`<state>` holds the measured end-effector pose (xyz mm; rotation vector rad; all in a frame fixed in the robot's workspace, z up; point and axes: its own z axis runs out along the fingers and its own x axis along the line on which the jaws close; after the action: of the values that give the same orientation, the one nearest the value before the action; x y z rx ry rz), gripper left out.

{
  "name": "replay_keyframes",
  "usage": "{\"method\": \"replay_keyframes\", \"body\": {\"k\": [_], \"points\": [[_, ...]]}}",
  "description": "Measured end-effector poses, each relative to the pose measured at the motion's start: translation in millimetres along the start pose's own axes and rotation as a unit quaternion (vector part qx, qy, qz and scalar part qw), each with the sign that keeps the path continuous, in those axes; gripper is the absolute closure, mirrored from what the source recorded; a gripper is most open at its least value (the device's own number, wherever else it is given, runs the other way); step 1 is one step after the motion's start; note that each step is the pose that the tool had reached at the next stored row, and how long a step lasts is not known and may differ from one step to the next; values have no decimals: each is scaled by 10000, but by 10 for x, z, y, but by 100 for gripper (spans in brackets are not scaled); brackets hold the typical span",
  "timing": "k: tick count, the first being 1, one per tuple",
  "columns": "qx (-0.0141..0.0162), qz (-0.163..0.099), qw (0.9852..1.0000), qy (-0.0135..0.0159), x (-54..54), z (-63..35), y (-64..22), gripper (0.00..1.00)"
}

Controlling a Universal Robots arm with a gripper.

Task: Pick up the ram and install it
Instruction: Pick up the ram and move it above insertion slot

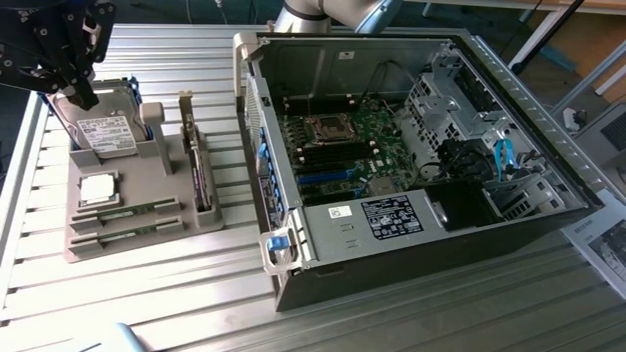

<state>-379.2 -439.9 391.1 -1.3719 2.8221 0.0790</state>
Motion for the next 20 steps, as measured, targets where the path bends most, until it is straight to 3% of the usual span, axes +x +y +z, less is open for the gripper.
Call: {"method": "replay_keyframes", "body": {"k": [2, 6, 8, 12, 13, 17, 18, 20], "points": [[-7, -303, 9995, 13, 0, 0, 0, 90], [-19, -769, 9970, 34, 0, 0, 0, 90], [-25, -1040, 9946, 45, 0, 0, 0, 90], [-39, -1586, 9873, 70, 0, 0, 0, 90], [-44, -1802, 9836, 79, 0, 0, 0, 90], [-56, -2273, 9738, 100, 0, 0, 0, 90], [-60, -2440, 9697, 107, 0, 0, 0, 90], [-64, -2611, 9652, 115, 0, 0, 0, 90]]}}
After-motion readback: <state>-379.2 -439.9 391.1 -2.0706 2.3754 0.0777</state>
